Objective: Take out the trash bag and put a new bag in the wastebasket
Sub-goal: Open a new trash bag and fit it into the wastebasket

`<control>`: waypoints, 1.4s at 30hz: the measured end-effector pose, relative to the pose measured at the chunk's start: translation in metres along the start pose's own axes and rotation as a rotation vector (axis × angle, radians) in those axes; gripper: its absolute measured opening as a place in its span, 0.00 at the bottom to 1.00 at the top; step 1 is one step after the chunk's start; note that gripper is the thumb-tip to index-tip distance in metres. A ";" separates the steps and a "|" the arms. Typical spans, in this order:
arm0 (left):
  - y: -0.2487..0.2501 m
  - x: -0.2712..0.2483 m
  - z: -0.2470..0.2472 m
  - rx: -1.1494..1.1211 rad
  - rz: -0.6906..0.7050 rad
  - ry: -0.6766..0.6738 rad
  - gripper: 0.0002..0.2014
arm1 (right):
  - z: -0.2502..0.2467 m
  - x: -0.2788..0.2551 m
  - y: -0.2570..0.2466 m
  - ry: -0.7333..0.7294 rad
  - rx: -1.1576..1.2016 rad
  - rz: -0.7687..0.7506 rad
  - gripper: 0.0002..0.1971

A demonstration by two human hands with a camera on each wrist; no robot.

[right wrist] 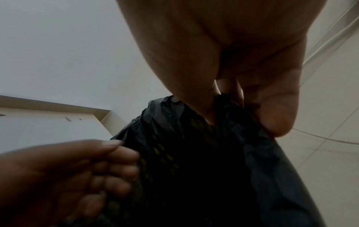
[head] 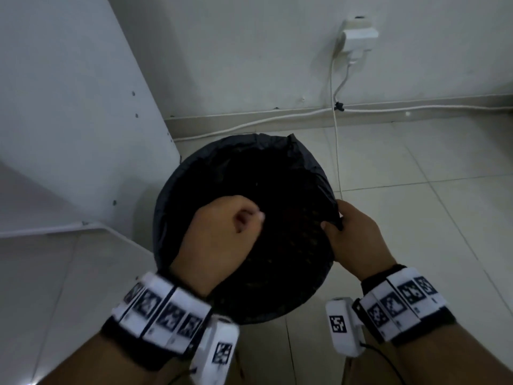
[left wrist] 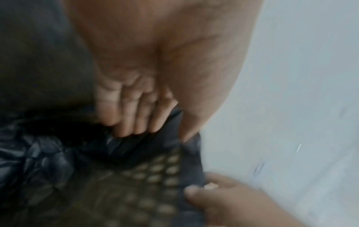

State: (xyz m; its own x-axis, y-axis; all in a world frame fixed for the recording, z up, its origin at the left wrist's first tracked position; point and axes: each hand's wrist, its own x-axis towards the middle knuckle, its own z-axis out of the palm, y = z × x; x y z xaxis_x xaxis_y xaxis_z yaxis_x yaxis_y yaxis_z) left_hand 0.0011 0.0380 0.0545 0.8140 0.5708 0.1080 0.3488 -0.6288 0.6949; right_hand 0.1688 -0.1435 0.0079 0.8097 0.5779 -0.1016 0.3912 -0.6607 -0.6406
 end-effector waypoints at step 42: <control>-0.132 -0.007 -0.054 -0.623 -0.650 0.245 0.16 | 0.044 0.035 -0.050 0.024 0.400 0.295 0.18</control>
State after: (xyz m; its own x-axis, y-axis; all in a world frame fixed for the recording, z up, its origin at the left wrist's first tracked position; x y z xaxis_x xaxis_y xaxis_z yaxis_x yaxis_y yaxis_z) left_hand -0.0752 0.1452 0.0005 0.4009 0.8512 -0.3388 0.3321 0.2097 0.9196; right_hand 0.1581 -0.0691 0.0026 0.8723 0.3797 -0.3082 -0.0507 -0.5566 -0.8292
